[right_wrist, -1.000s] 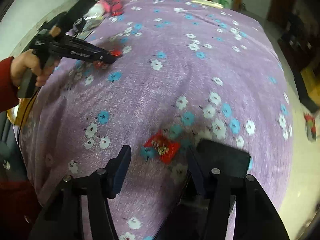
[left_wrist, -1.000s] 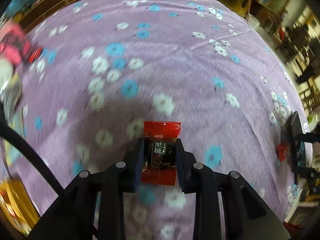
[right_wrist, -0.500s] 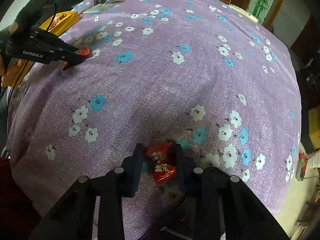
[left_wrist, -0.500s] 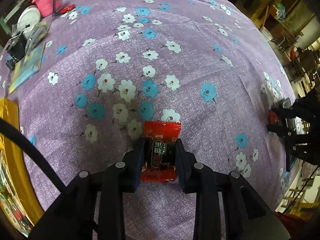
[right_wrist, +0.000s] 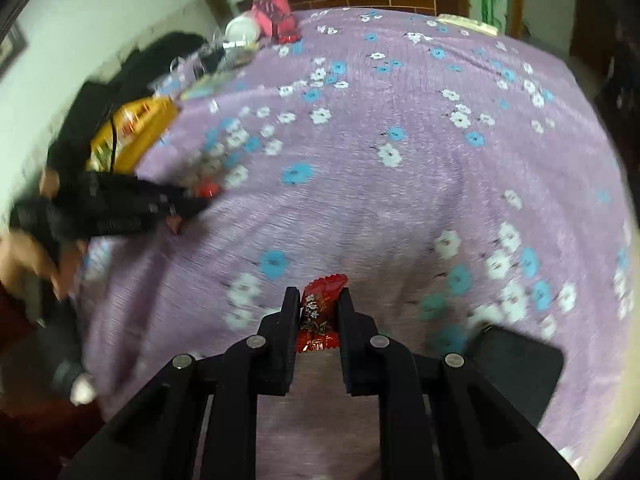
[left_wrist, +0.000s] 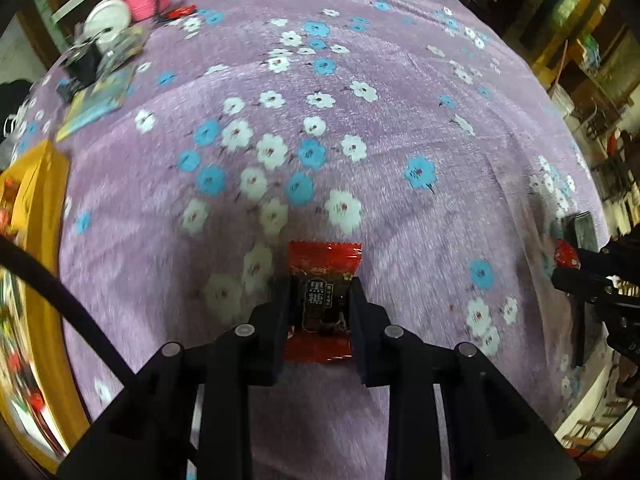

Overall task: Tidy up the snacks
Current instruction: 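Carry both red candies over the tray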

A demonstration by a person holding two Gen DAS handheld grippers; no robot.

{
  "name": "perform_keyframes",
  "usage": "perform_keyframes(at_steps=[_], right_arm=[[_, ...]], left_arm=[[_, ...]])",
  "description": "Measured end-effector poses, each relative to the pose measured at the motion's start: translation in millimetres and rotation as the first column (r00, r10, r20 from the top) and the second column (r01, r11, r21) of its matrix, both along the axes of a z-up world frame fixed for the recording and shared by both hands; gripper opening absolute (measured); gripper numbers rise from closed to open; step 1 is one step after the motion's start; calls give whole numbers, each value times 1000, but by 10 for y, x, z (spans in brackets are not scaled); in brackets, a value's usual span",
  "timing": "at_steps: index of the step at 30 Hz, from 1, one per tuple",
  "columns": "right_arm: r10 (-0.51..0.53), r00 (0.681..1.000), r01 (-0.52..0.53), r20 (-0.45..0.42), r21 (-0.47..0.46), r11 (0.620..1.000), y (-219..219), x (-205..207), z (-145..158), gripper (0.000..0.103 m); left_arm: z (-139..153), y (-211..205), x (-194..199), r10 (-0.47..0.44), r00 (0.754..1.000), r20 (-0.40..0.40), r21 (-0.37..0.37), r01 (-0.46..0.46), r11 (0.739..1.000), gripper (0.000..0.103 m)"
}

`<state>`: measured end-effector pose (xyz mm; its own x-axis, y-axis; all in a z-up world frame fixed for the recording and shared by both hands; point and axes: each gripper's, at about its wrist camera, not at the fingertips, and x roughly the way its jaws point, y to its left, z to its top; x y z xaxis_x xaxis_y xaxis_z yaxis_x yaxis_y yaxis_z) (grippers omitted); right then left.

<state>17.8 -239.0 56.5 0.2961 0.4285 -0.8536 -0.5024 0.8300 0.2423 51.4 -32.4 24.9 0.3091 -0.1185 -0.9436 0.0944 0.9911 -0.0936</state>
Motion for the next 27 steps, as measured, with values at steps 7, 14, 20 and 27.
perform_keyframes(at_steps=[7,14,20,27], right_arm=[[40,999,-40,-5,57,998,205,-70,100,16],[131,991,-131,3,63,989,629,-89,102,16],[200,980,-200,14,39,979,961,-167,104,16],[225,974,-226,20,34,974,1263,-229,154,16]], left_arm=[[260,213,-330,84,996,44,-36,-82,996,28],[448,388,-534,129,987,94,35,-133,991,28],[491,577,-633,147,981,124,37,-152,988,28],[502,779,-745,154,980,126,32,-159,987,28]])
